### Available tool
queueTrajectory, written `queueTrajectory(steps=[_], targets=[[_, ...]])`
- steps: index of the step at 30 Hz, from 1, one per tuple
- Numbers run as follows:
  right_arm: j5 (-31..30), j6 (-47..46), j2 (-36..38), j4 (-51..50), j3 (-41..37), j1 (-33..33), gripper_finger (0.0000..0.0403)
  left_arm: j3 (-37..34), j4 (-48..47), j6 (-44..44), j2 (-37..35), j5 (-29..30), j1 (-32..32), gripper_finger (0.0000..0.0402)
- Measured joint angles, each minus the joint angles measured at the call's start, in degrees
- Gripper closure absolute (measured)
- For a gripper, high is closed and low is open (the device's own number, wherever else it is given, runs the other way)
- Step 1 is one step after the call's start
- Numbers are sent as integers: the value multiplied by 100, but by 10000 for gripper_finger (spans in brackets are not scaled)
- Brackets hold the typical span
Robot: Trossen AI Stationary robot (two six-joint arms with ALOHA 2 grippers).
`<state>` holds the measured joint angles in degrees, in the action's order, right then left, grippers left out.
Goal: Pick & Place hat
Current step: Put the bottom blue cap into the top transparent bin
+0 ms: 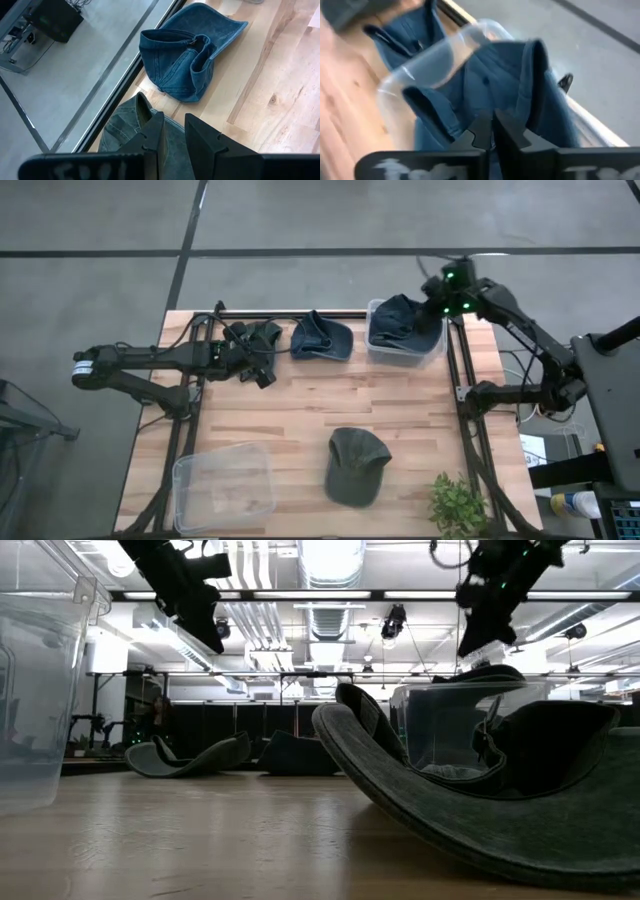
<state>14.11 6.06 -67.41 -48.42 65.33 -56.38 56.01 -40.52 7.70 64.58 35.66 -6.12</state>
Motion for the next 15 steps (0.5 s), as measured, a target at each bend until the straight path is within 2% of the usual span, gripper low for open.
queueTrajectory(steps=[6, 15], targets=[[-1142, -274, -560, 300, -420, 166, 394, 0, 1, 88, 0, -2, -1, 333], [-1242, -411, -1178, 440, -819, 168, 394, 0, 1, 134, 0, -4, 0, 333]])
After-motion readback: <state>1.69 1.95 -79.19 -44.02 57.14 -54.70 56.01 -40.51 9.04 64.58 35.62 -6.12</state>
